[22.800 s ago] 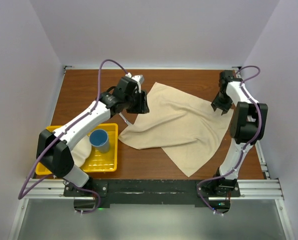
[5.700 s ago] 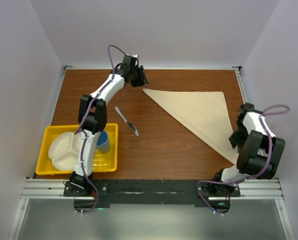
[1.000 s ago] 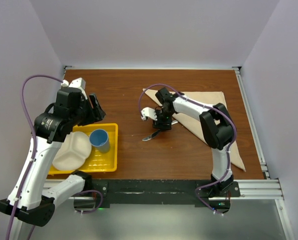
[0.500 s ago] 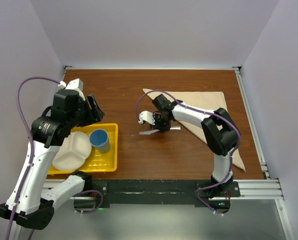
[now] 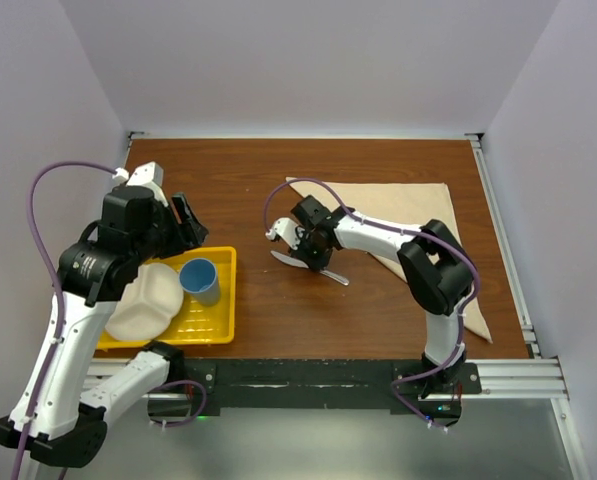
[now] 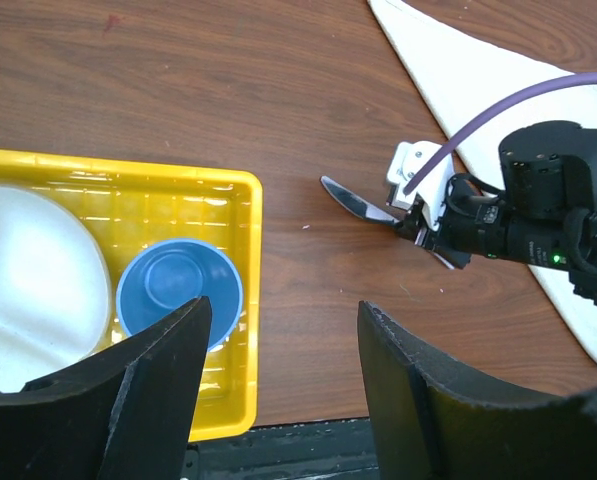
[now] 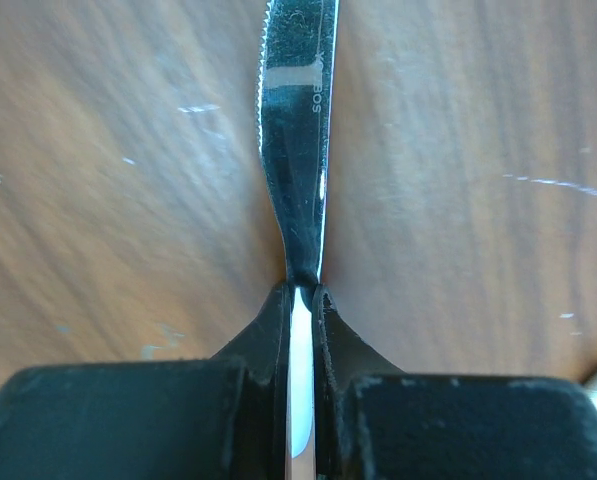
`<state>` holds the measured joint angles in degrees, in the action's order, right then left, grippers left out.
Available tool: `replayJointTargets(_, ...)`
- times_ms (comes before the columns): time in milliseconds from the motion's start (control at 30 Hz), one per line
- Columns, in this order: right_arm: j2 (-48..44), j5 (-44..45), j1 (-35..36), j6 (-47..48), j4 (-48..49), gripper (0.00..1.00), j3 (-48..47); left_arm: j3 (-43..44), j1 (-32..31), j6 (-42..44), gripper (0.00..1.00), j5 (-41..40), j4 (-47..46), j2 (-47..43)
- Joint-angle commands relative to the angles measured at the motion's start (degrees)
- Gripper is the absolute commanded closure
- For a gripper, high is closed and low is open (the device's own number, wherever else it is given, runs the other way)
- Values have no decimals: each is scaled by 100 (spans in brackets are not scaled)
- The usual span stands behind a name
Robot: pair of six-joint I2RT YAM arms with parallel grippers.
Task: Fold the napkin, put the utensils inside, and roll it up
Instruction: Adjust the knife at the center of the board.
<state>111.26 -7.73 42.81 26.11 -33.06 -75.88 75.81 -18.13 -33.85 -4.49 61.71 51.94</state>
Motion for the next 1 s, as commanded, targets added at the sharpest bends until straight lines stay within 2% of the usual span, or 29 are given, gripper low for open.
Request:
replayJointTargets(0, 63, -124, 131, -949, -491, 100, -15, -31, 11, -87, 35, 115, -239, -97)
replayJointTargets(500, -737, 228, 70, -1266, -579, 100, 38, -137, 11, -157, 36, 256, -388, -88)
replayJointTargets(667, -642, -141, 35, -1047, -684, 100, -94, -163, 11, -140, 36, 326, -467, -18)
replayJointTargets(700, -589, -98, 43, -1081, -684, 88, -129, -163, 11, -140, 36, 335, -476, -9)
replayJointTargets(767, -527, -115, 70, -1160, -702, 73, -129, -163, 11, -114, 36, 335, -476, 9)
replayJointTargets(800, -527, 102, 105, -1230, -667, 62, -103, -172, 11, -105, 36, 326, -467, 0)
replayJointTargets(867, -492, 262, 140, -1222, -693, 57, -94, -163, 11, -79, 36, 309, -458, 0)
replayJointTargets(900, -405, 332, 184, -1213, -728, 50, -146, -154, 11, -70, 36, 300, -441, 0)
replayJointTargets(967, -299, 421, 228, -1239, -824, 46, -217, -154, 11, -52, 36, 291, -441, -9)
